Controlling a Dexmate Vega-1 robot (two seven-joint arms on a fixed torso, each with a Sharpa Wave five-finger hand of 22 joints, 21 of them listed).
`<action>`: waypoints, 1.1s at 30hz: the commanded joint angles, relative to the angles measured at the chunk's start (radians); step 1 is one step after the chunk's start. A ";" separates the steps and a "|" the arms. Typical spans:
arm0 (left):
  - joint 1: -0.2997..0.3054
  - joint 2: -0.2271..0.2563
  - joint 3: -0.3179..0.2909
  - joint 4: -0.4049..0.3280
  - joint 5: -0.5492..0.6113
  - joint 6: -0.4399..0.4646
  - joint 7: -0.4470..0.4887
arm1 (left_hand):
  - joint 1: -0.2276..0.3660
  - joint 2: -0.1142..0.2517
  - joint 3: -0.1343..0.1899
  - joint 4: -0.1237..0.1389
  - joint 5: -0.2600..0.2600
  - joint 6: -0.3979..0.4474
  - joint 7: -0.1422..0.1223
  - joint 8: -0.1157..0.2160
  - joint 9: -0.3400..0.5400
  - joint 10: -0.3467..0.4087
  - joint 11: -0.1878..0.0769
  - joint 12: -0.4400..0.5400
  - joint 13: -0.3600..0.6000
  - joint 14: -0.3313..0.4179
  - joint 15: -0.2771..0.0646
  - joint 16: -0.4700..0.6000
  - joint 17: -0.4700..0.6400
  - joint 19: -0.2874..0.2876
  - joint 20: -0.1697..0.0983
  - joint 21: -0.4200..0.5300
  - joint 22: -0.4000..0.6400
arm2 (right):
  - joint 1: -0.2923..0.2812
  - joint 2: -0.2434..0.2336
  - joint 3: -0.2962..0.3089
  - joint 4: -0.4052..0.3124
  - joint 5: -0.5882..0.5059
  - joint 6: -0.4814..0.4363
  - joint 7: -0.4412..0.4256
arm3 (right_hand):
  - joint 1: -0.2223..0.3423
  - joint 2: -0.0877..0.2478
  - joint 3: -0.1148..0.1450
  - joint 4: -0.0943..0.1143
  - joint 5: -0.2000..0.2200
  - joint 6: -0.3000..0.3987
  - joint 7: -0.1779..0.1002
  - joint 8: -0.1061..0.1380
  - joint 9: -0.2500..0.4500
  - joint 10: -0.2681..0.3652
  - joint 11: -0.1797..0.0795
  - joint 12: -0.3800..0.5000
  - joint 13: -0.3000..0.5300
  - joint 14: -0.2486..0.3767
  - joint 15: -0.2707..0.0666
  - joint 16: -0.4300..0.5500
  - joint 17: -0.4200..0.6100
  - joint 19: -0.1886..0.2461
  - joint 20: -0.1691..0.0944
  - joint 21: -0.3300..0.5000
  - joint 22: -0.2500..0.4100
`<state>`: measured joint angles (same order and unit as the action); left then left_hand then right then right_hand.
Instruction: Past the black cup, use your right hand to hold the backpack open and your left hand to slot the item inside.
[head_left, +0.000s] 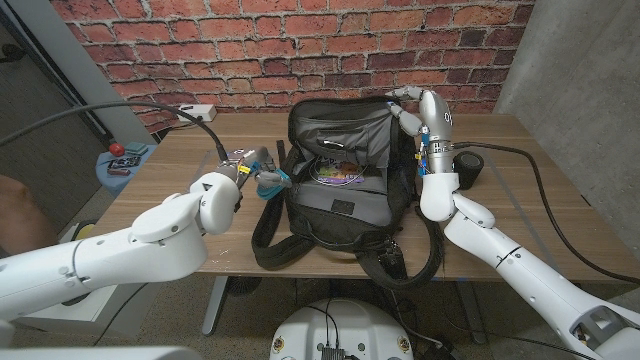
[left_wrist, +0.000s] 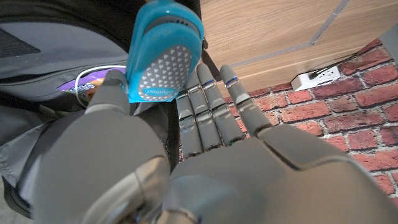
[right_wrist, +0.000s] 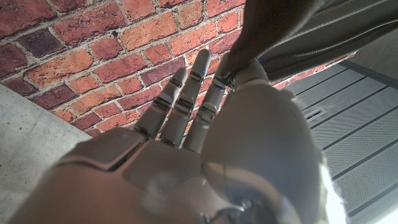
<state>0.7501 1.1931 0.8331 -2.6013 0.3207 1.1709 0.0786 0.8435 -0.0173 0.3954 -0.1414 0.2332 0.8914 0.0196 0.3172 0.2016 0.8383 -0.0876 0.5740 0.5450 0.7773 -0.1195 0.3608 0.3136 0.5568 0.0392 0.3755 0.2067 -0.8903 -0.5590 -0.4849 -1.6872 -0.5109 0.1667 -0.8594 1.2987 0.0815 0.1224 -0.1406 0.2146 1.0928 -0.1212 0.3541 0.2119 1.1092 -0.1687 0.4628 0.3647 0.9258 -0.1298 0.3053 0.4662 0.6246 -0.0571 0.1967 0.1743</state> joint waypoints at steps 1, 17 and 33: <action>0.011 -0.045 -0.007 0.016 0.064 -0.059 -0.068 | 0.017 0.030 0.009 -0.001 0.005 0.109 -0.034 0.163 0.052 0.064 -0.055 0.005 0.008 0.006 0.001 -0.007 0.003 -0.003 0.003 0.006 0.002 | -0.012 -0.002 0.010 -0.008 0.009 -0.005 -0.005 | 0.010 0.013 -0.004 0.001 0.007 0.006 0.003 0.005 0.003 0.005 0.000 0.006 0.003 0.006 -0.111 -0.004 0.004 0.003 -0.130 0.010 0.004; 0.006 -0.117 0.001 0.058 0.142 -0.107 -0.125 | 0.018 0.031 0.010 -0.004 0.007 0.108 -0.033 0.167 0.052 0.064 -0.055 0.006 0.018 0.010 0.002 -0.008 0.008 -0.005 0.004 0.008 0.001 | -0.034 -0.011 0.024 -0.025 0.024 0.000 0.006 | 0.010 0.015 -0.007 0.002 0.007 0.006 0.001 0.004 0.003 0.006 0.000 0.004 0.004 0.008 -0.111 -0.007 0.007 0.003 -0.130 0.010 0.004; -0.014 -0.217 0.013 0.133 0.206 -0.191 -0.184 | 0.019 0.033 0.010 -0.007 0.009 0.111 -0.033 0.172 0.051 0.066 -0.058 0.007 0.027 0.014 0.001 -0.008 0.013 -0.007 0.004 0.010 0.001 | -0.058 -0.021 0.043 -0.042 0.043 -0.004 0.023 | 0.012 0.015 -0.010 0.001 0.008 0.007 0.002 0.003 0.004 0.008 0.000 0.003 0.005 0.008 -0.111 -0.011 0.009 0.004 -0.130 0.010 0.004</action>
<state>0.7470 1.0428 0.8391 -2.5155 0.4878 1.0263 -0.0681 0.8392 -0.0132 0.3973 -0.1437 0.2373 0.8914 0.0196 0.3172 0.2016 0.8383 -0.0875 0.5787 0.5664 0.7791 -0.1177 0.3532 0.3229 0.5535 0.0429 0.3816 0.2045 -0.9333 -0.5736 -0.4541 -1.7189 -0.4821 0.1636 -0.8482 1.3085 0.0846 0.1196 -0.1379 0.2154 1.0907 -0.1195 0.3515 0.2117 1.1084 -0.1680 0.4629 0.3647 0.9258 -0.1298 0.2982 0.4708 0.6246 -0.0571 0.1967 0.1743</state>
